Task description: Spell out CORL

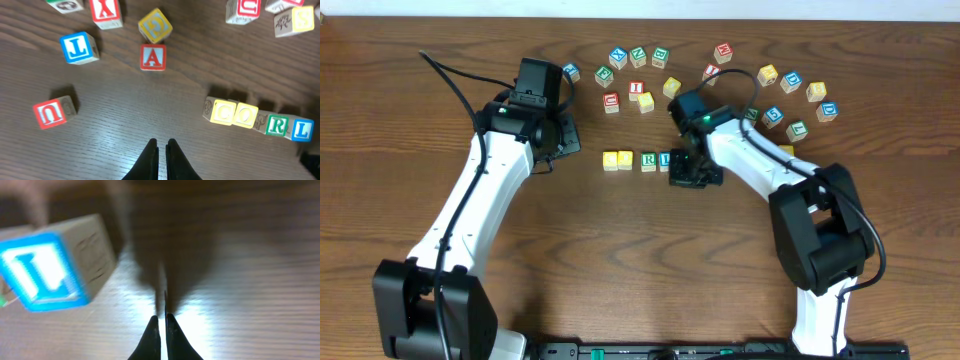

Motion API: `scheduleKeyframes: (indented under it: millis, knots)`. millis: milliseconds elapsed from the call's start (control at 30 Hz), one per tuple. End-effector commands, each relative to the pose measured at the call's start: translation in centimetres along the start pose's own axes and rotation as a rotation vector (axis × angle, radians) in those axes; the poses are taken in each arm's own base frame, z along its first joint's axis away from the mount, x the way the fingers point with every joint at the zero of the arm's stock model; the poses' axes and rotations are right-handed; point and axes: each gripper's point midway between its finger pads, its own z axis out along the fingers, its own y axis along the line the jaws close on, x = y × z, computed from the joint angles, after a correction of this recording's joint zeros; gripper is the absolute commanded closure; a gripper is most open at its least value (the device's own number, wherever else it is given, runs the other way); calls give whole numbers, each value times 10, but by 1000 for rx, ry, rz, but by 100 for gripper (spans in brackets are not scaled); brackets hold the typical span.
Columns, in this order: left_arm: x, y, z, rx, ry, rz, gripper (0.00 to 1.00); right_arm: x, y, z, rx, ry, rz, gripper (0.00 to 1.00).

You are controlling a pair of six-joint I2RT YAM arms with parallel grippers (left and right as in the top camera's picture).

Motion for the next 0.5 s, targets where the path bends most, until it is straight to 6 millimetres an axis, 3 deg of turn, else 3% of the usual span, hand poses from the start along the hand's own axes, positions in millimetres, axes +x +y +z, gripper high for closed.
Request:
scheduleKeyframes:
  millis: [0,233,467]
  knots:
    - [16,-3,25,11,94,31,92,-17,-9,-9,-15,-38,53,99]
    - [35,-15,62,74,215,60,92,-36,1,-9,-73,-108,32,99]
    - [41,-28,88,138,258,77,92,-37,10,6,-144,-102,20,99]
